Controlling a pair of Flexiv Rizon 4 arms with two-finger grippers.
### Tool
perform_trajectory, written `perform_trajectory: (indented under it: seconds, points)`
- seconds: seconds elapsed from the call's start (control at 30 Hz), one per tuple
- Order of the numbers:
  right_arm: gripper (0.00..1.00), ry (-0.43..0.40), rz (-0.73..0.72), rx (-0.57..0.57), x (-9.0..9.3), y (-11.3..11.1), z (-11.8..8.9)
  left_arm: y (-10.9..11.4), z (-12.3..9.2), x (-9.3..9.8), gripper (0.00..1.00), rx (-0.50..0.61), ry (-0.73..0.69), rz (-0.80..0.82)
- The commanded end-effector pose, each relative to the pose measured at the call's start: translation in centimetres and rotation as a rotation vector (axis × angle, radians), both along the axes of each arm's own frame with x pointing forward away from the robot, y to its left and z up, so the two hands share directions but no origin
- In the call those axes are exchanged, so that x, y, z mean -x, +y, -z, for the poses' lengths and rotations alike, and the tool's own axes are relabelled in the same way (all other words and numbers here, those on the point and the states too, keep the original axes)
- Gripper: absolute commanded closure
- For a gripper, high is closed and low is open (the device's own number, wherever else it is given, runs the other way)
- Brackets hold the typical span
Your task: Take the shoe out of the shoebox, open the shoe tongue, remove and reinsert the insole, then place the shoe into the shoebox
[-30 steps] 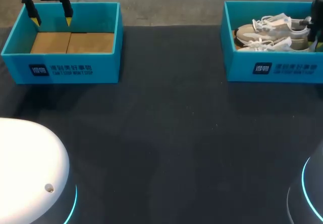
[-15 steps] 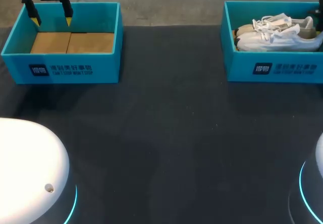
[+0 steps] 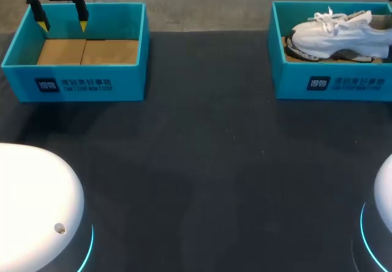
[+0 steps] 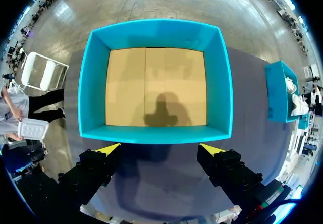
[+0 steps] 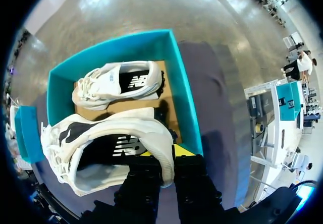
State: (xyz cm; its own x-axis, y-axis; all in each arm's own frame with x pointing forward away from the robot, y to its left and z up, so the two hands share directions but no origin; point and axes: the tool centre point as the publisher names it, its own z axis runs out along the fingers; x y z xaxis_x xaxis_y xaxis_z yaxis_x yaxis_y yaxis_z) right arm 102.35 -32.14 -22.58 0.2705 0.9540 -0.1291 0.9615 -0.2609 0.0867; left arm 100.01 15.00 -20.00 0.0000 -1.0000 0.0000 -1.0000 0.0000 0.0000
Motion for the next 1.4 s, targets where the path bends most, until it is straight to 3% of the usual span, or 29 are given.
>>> perform_trajectory:
  seconds: [0.03, 0.4, 0.43, 0.73, 1.07, 1.4]
  points:
    - [1.0, -0.004, -0.003, 0.005, 0.8, -0.2, -1.3, 0.0, 0.0, 0.0, 0.0, 0.0, 0.0, 0.0]
    - [1.0, 0.016, -0.006, 0.031, 2.0, 0.4, -6.8, 0.0, 0.0, 0.0, 0.0, 0.0, 0.0, 0.0]
    - [1.0, 0.016, -0.006, 0.03, 2.4, 0.8, -8.0, 0.0, 0.0, 0.0, 0.0, 0.0, 0.0, 0.0]
    - [1.0, 0.013, -0.011, 0.04, 5.9, 4.2, -11.7, 0.0, 0.0, 0.0, 0.0, 0.0, 0.0, 0.0]
    - [1.0, 0.0, 0.033, 0.005, 12.1, 8.6, -12.4, 0.0, 0.0, 0.0, 0.0, 0.0, 0.0, 0.0]
    - [1.0, -0.006, 0.032, 0.056, 16.8, 13.2, -13.2, 0.0, 0.0, 0.0, 0.0, 0.0, 0.0, 0.0]
